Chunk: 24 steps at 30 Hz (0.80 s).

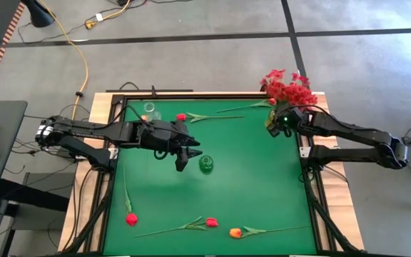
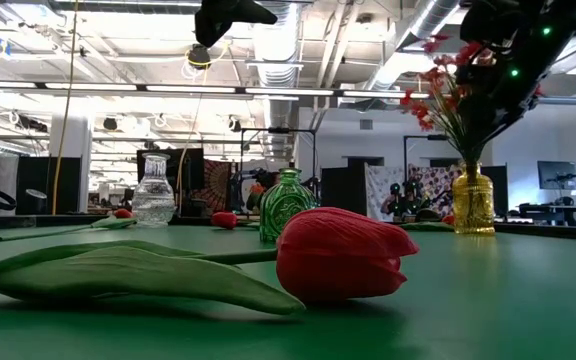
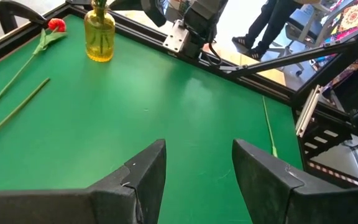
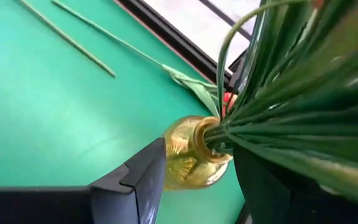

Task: Sort flowers into vase by color
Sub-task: Put the red flowers into the yellow vase, then put the bottom red tulip into the transparent vase

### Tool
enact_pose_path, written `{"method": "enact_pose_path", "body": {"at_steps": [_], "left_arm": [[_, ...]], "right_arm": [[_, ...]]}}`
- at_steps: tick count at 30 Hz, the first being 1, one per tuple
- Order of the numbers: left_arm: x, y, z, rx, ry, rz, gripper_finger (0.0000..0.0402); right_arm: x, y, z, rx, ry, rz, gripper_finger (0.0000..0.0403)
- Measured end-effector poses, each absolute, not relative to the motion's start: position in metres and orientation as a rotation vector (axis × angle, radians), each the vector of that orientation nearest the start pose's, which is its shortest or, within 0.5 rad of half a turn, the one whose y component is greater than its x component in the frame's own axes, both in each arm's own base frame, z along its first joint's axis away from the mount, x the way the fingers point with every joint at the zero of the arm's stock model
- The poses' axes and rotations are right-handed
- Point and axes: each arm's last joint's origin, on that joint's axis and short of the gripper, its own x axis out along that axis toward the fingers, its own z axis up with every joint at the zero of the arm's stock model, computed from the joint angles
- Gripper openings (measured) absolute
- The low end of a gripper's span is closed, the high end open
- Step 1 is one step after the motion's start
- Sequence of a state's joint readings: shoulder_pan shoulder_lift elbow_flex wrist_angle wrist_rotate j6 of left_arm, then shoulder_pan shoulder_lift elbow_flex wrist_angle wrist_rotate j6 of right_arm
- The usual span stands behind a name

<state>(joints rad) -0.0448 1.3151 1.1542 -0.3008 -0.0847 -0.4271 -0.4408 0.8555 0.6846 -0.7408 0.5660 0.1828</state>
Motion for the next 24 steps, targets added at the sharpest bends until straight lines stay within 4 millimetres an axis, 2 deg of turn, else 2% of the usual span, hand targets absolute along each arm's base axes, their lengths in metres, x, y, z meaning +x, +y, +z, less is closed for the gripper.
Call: {"method": "enact_pose_path", "body": {"at_steps": [8,18,24], "left_arm": [[0.291,-0.011,0.336,-0.394,0.450,0.115,0.0171],[0.291,-0.011,0.336,-0.395,0.451,0.112,0.0171],[0.291,-0.011,0.336,-0.395,0.451,0.111,0.0171]], "right_arm": [[0.136,-0.079,0.252,0.144,0.847,-0.936,0.0215],[0.132,-0.075,0.274,0.221,0.854,-0.899,0.0215],[0.130,-0.071,0.283,0.279,0.887,-0.797,0.0215]]}}
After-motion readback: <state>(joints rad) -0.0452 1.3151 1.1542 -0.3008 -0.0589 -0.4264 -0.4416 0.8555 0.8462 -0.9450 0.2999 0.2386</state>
